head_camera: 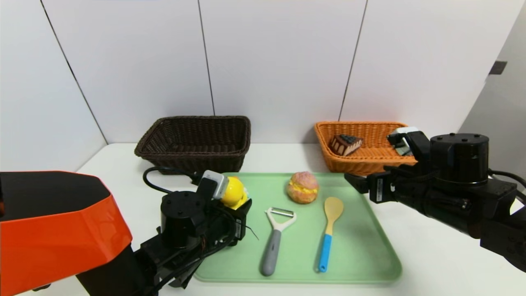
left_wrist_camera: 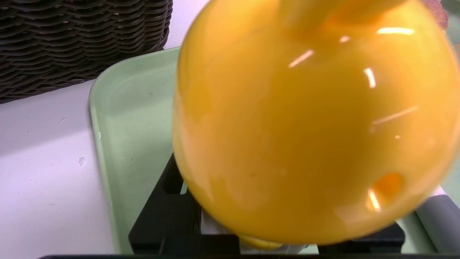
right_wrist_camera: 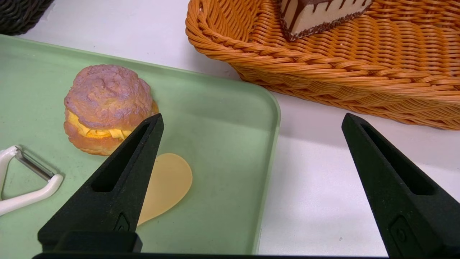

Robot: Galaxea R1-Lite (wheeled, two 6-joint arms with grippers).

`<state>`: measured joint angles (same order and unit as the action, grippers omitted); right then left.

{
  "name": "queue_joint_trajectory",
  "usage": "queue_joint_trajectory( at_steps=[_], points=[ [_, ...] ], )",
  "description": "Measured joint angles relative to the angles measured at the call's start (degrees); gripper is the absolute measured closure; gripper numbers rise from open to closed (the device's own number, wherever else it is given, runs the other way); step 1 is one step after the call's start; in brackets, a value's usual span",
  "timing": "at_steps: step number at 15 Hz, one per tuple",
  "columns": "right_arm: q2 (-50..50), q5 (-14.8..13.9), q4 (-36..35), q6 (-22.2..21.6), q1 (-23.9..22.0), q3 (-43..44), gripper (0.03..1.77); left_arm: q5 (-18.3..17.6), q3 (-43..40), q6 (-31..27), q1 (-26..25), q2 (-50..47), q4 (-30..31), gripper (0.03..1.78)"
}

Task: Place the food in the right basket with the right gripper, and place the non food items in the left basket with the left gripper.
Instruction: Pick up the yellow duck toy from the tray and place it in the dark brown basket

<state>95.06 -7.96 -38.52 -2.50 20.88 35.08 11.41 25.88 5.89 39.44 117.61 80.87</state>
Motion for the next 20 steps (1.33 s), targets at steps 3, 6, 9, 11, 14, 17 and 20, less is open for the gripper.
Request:
queue_joint_trajectory(
  at_steps=[3, 6, 9, 11, 14, 17, 20],
  points=[
    [0.26, 0.09, -0.01, -0.04, -0.11, 0.00, 0.09, -0.15, -0.09, 0.00, 0.04, -0.48, -0.48, 1.00],
    [0.46, 0.13, 0.00, -0.04, -0.24, 0.00, 0.09, -0.48, -0.11, 0.04, 0.55, -1.74, -1.38, 1.02],
    [0.69, 0.17, 0.00, -0.13, -0.46, -0.02, 0.09, -0.98, 0.88, 0.15, 2.18, -5.77, -6.21, 1.06],
    [0.88, 0.17, 0.00, -0.15, -0.51, -0.02, 0.09, -1.68, 3.19, 0.41, 3.17, -10.20, -12.48, 1.06],
    [1.30, 0.20, -1.57, -0.20, -0.51, -0.02, 0.09, -2.35, 10.28, 2.54, 4.24, -17.55, -25.72, 1.06],
    [1.88, 0.24, -1.94, -0.22, -0.60, -0.02, 0.09, -2.54, 17.97, 3.61, 5.24, -23.98, -37.28, 1.06],
    [2.84, 0.30, -2.43, -0.30, -0.62, 0.49, 0.09, -5.07, 28.55, 5.40, 4.96, -29.79, -51.85, 1.06]
  ],
)
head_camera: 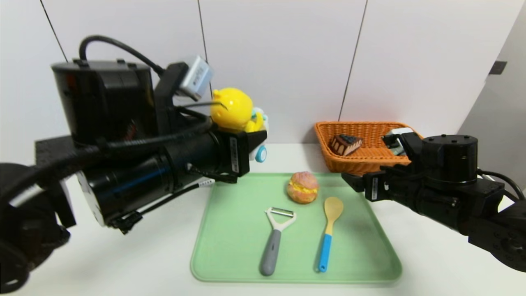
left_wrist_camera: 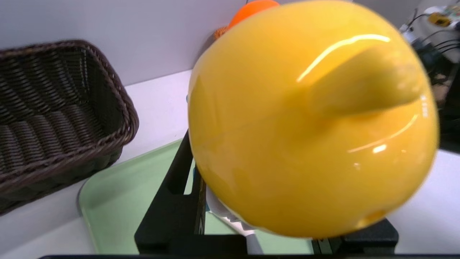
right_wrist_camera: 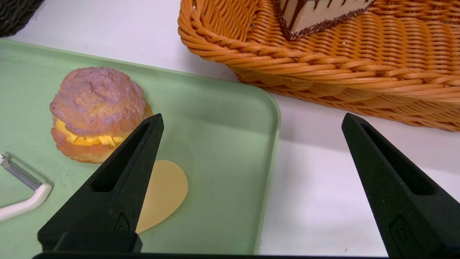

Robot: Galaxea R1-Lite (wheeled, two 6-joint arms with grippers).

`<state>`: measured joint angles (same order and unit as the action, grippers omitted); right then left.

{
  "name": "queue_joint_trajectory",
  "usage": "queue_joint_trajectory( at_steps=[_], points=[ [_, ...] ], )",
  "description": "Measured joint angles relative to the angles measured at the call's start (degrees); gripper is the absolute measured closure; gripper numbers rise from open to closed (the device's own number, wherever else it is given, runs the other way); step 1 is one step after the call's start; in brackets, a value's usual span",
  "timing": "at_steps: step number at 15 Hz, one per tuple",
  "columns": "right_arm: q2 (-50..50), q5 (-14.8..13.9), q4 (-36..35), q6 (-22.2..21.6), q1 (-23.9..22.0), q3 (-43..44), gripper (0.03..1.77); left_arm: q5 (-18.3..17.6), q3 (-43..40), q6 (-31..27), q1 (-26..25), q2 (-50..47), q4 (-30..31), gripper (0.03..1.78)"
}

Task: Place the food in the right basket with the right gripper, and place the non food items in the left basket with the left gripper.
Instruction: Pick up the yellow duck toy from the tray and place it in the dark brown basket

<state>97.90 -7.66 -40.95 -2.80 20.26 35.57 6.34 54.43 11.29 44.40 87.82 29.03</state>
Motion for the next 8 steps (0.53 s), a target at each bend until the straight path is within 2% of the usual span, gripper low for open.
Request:
queue_joint_trajectory(
  at_steps=[2, 5, 6, 8],
  points=[
    [1.07, 0.09, -0.01, -0.09, -0.61, 1.99, 0.09, -3.69, 9.09, 1.63, -3.63, -2.71, -12.57, 1.06],
    [2.93, 0.17, 0.85, -0.13, -2.27, 5.85, 0.09, -10.54, 20.37, 2.21, -15.17, -3.51, -29.82, 1.06],
    [3.56, 0.24, 0.95, -0.17, -3.12, 6.85, 0.09, -11.93, 23.04, 1.57, -19.43, -2.32, -33.65, 1.06],
    [4.69, 0.52, 1.18, -0.20, -4.97, 8.56, 0.09, -12.81, 26.33, -1.26, -25.82, 1.48, -36.60, 1.06]
  ],
)
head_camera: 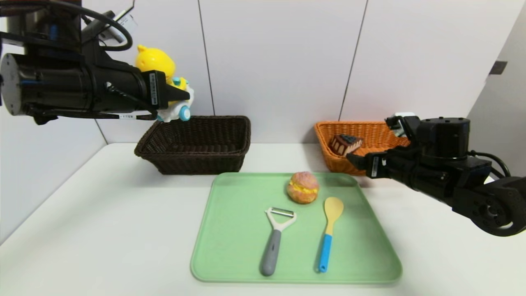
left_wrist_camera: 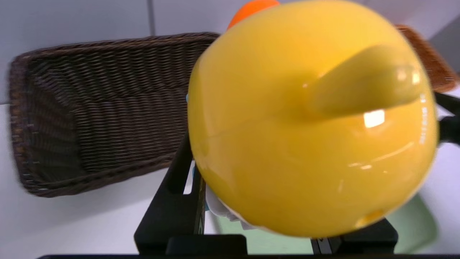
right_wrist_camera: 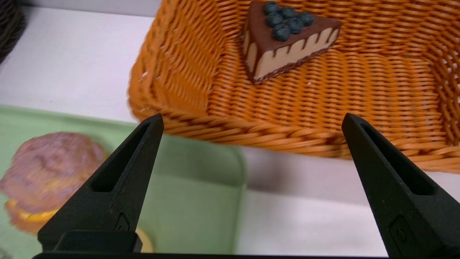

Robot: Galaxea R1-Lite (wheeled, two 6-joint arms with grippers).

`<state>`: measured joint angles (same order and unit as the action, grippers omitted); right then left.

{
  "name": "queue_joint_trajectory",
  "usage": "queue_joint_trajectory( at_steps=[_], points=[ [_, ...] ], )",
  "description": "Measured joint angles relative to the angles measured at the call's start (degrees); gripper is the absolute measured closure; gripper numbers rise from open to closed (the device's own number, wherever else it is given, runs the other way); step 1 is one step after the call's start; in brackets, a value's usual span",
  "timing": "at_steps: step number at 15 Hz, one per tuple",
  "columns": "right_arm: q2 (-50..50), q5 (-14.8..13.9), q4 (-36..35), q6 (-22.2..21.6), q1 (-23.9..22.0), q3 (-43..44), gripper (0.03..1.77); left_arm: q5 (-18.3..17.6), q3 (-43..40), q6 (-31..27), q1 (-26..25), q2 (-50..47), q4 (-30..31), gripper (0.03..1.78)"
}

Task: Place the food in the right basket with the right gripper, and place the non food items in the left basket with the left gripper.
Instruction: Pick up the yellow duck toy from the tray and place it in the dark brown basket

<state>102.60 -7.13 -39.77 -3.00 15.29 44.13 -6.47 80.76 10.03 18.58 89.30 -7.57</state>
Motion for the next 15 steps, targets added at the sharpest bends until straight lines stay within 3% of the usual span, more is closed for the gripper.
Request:
queue_joint_trajectory(
  at_steps=[2, 5, 11, 15],
  points=[
    [0.49, 0.44, 2.21, -1.21, -1.16, 1.62, 0.09, 0.02, 2.86, -2.05, -4.22, 4.74, -0.44, 1.06],
    [-0.43, 2.36, 11.15, -4.72, -1.56, 6.11, 0.09, 0.06, 8.48, -2.62, -7.58, 11.61, -1.08, 1.06],
    [-3.71, 5.56, 41.13, -11.35, -1.29, 23.45, 0.09, 0.78, 16.64, -5.24, -10.05, 22.59, -3.95, 1.06],
    [-4.34, 5.95, 61.61, -12.37, -1.01, 33.98, 0.09, 0.96, 19.37, -5.50, -10.42, 26.50, -4.08, 1.06]
  ],
)
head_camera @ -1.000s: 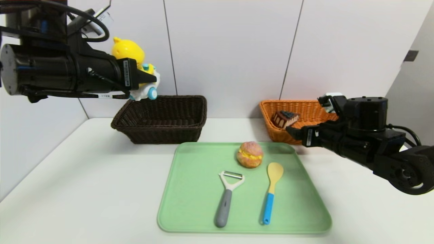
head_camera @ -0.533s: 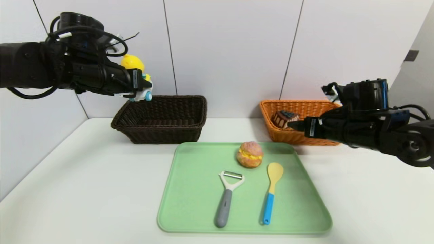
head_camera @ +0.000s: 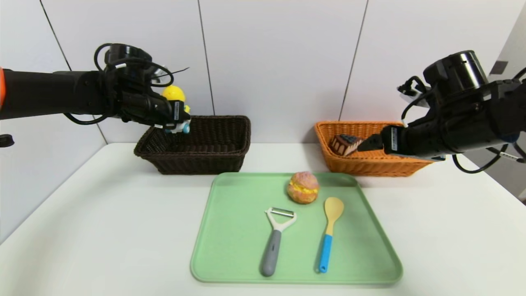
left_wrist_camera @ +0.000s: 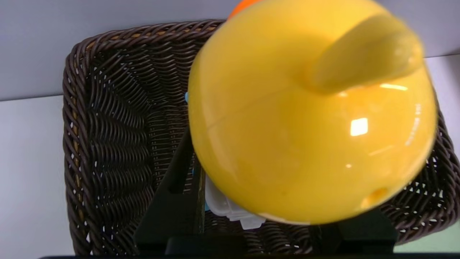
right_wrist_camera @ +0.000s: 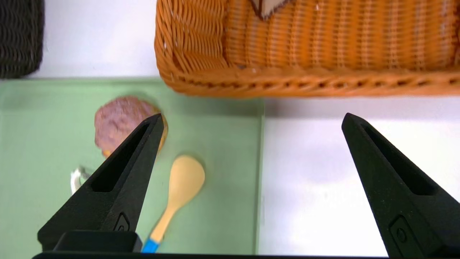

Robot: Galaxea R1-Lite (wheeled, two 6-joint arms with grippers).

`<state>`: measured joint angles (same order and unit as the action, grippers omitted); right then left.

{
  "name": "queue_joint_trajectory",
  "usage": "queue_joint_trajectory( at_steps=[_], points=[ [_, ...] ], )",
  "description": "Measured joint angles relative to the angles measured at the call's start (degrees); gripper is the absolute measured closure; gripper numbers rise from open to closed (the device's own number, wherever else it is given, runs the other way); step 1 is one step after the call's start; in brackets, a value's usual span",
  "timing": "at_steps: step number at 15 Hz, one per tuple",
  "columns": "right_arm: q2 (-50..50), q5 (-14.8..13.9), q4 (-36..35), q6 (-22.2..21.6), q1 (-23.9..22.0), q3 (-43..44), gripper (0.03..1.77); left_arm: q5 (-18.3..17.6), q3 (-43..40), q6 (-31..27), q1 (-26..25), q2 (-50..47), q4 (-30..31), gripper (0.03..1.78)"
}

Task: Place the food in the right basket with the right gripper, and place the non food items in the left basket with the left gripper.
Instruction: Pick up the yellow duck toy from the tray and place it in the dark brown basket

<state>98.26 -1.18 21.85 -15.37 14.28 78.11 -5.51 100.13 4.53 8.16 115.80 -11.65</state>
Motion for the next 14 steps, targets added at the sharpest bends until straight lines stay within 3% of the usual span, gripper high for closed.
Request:
queue_joint_trajectory(
  at_steps=[3, 6, 11, 14],
  points=[
    [0.22, 0.69, 14.97, -0.56, 0.02, 7.42, 0.09, 0.02, 2.38, -0.10, -0.04, 1.84, -2.23, 1.06],
    [0.96, 3.57, 25.83, -2.32, 0.02, 11.30, 0.09, 0.00, 5.84, -0.10, -0.41, 4.05, -4.22, 1.06],
    [0.76, 10.93, 29.45, -4.85, 0.27, 12.54, 0.09, 1.02, 10.73, -3.17, -1.71, 8.87, -6.31, 1.06],
    [0.63, 11.20, 29.59, -4.99, 0.22, 12.61, 0.09, 0.89, 11.23, -3.08, -1.77, 10.00, -9.67, 1.06]
  ],
)
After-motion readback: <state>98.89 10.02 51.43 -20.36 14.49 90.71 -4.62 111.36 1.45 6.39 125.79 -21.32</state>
